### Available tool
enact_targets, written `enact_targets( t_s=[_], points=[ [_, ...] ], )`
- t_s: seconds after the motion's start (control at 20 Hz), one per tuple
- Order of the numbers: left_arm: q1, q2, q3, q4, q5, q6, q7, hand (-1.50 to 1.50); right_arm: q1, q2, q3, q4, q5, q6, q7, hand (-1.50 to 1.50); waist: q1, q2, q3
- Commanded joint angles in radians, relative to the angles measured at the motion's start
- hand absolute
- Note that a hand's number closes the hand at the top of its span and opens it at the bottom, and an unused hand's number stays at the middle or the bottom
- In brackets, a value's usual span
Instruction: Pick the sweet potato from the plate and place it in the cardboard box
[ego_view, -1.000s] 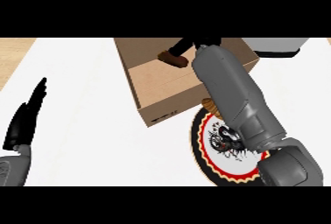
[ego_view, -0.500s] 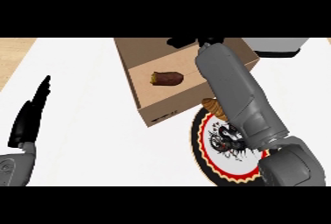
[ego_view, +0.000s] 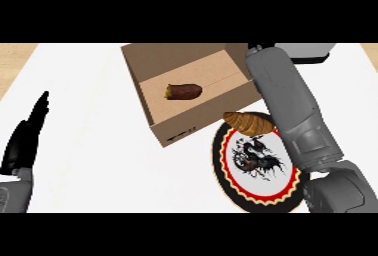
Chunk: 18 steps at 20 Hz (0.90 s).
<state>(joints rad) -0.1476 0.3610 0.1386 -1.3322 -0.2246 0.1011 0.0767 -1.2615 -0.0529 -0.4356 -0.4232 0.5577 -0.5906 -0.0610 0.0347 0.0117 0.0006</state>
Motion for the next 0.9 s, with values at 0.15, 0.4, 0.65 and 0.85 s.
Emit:
enact_targets(
  t_s=[0.15, 0.4, 0.65, 0.85],
  points=[
    [0.018, 0.042, 0.046, 0.013, 0.018, -0.04, -0.003, 0.0, 0.119, -0.094, -0.015, -0.092, -0.069, 0.086, -0.029, -1.5, -0.031, -0.012, -0.001],
    [0.067, 0.031, 0.057, -0.041, 0.011, -0.014, 0.006, 0.0, 0.3, -0.17, 0.0, -0.297, -0.118, 0.241, 0.009, -1.5, -0.059, -0.023, -0.001],
    [0.057, 0.022, 0.078, 0.067, 0.003, -0.002, -0.078, 0.0, 0.433, -0.233, 0.039, -0.552, -0.16, 0.392, 0.106, -1.5, -0.065, -0.021, -0.002],
    [0.086, -0.005, 0.048, -0.026, -0.003, -0.007, -0.029, 0.0, 0.608, -0.309, 0.031, -0.65, -0.21, 0.526, 0.088, -1.5, -0.05, -0.018, -0.001]
  ],
)
